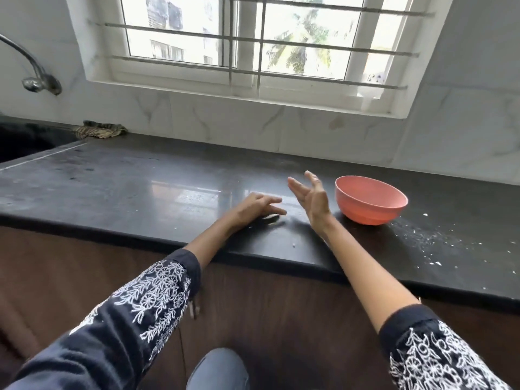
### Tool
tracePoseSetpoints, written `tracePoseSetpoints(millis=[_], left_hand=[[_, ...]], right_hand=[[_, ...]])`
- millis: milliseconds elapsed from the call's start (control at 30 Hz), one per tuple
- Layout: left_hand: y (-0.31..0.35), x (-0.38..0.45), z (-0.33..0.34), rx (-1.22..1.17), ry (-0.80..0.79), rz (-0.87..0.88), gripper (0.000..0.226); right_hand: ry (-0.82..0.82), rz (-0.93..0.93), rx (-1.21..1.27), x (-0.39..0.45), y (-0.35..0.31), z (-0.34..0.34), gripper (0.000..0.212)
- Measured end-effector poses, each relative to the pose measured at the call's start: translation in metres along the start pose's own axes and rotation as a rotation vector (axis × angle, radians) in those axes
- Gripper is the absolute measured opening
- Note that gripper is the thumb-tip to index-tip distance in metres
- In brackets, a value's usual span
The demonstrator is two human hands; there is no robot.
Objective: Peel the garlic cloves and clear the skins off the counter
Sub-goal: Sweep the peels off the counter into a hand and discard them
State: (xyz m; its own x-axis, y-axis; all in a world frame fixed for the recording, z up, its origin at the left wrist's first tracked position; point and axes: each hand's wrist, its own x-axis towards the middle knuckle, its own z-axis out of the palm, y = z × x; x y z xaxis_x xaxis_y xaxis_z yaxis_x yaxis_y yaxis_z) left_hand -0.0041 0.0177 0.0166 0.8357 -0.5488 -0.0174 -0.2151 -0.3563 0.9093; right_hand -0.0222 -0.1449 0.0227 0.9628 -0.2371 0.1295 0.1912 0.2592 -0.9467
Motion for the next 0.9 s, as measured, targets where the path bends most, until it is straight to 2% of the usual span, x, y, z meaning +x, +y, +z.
tracePoseSetpoints(millis=[33, 133, 200, 267, 400, 533, 700, 800, 900], left_hand=[[-0.003, -0.001, -0.001, -0.068, 0.058, 0.025, 0.038], [-0.011, 0.002, -0.007, -0.076, 0.212, -0.011, 0.046], [-0.008, -0.003, -0.004, -0.151, 0.105, -0.025, 0.058], [-0.004, -0.005, -0.005, -0.347, 0.091, 0.028, 0.066], [-0.004, -0.006, -0.034, -0.48, 0.334, 0.106, 0.061], [-0.014, -0.006, -0.03, -0.454, 0.306, 0.111, 0.059], [-0.011, -0.016, -0.023, -0.477, 0.3, 0.098, 0.057], [-0.01, -0.021, -0.022, -0.479, 0.296, 0.099, 0.056], [-0.006, -0.025, -0.013, -0.498, 0.3, 0.091, 0.055]], right_hand=[[-0.006, 0.013, -0.024, 0.001, 0.004, 0.0, 0.045], [-0.039, 0.055, -0.15, 0.0, 0.011, 0.007, 0.046], [-0.084, 0.089, -0.24, -0.004, 0.011, 0.014, 0.049], [-0.165, 0.097, -0.344, -0.012, 0.009, 0.026, 0.05], [-0.368, 0.075, -0.445, -0.029, 0.019, 0.043, 0.048], [-0.484, 0.082, -0.461, -0.046, 0.016, 0.029, 0.047], [-0.403, 0.106, -0.371, -0.04, 0.004, 0.036, 0.049], [-0.43, 0.078, -0.473, -0.046, 0.015, 0.048, 0.049], [-0.485, 0.084, -0.449, -0.062, 0.014, 0.042, 0.049]])
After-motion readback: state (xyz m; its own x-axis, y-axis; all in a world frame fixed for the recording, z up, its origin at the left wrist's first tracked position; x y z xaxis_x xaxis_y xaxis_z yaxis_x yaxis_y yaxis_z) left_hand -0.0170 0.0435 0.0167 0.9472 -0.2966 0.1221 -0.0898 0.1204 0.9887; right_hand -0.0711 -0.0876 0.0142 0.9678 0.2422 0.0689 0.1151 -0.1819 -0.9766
